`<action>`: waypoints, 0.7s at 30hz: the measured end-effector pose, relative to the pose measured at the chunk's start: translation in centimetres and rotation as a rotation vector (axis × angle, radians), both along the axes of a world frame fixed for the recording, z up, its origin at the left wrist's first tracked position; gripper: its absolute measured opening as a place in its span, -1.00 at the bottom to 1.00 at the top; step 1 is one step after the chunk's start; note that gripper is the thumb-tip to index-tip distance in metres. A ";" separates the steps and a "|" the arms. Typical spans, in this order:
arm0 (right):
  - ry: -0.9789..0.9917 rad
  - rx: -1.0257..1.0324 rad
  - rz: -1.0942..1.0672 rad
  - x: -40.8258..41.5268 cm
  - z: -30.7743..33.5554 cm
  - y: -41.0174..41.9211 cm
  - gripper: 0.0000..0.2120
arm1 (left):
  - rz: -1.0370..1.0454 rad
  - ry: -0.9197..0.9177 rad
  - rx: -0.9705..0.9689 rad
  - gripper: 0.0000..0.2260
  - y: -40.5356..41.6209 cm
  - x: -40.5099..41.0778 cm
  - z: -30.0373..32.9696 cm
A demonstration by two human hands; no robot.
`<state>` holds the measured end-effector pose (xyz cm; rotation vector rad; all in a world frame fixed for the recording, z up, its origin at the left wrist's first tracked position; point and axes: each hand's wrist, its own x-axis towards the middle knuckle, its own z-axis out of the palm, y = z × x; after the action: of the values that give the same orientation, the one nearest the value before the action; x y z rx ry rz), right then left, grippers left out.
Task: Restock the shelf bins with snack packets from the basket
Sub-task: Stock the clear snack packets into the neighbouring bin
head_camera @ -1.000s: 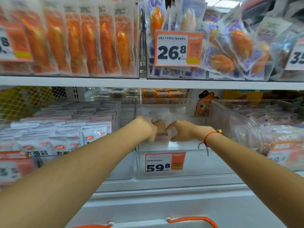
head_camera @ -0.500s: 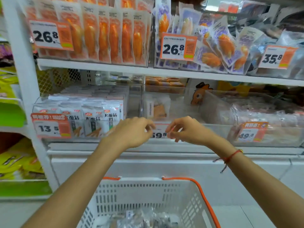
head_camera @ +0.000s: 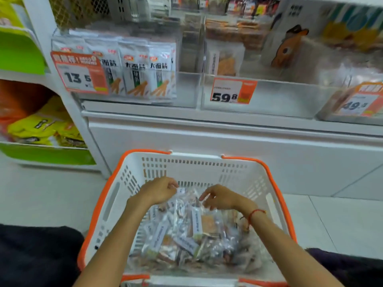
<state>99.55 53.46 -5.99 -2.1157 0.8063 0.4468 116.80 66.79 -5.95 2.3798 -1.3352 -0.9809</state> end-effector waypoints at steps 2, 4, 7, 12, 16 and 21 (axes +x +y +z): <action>0.070 -0.012 -0.011 -0.3 -2.8 1.3 -0.74 | 0.025 0.038 0.091 -0.71 0.7 -0.3 -2.9; 0.131 -0.066 0.036 -0.7 -5.1 2.2 -0.63 | 0.017 0.075 0.162 -0.71 1.2 -1.0 -5.7; 0.179 -0.185 0.120 -1.6 -8.6 2.8 -0.45 | 0.004 0.140 0.207 -0.66 1.6 -3.2 -9.3; 0.201 -0.130 -0.032 -3.6 -12.9 1.7 -0.13 | -0.074 0.078 0.197 -0.52 0.2 -6.7 -11.7; 0.219 -0.264 -0.150 -4.1 -13.4 1.7 -0.03 | 0.089 -0.054 0.088 -0.66 -0.4 -8.1 -12.2; 0.010 -0.496 -0.290 -3.0 -10.3 1.2 -0.35 | 0.235 0.074 -0.278 -0.89 -1.0 -7.3 -10.7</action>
<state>96.52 54.64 -16.25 -2.3842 1.3135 0.1054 109.52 65.74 -16.65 2.2043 -1.0574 -0.7552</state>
